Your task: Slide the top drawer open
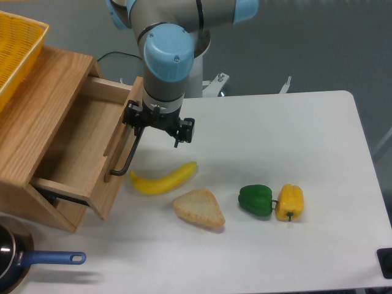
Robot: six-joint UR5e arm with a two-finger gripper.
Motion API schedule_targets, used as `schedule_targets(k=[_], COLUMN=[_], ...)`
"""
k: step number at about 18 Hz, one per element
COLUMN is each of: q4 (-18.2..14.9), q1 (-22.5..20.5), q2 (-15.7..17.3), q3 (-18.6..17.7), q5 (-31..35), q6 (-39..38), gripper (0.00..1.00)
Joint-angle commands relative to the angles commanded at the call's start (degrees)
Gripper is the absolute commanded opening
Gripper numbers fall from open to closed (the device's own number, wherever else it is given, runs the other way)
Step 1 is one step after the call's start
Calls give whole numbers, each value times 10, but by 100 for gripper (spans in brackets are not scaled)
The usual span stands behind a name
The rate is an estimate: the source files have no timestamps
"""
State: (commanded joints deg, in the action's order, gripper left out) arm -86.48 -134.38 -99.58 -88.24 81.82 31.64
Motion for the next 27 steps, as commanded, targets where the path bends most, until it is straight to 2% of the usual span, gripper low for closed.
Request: schedule_targets(k=[27], q4=[0], q1=[-37], q2=[-2], q3=[12], q5=[12], q6=[43], gripper=[100])
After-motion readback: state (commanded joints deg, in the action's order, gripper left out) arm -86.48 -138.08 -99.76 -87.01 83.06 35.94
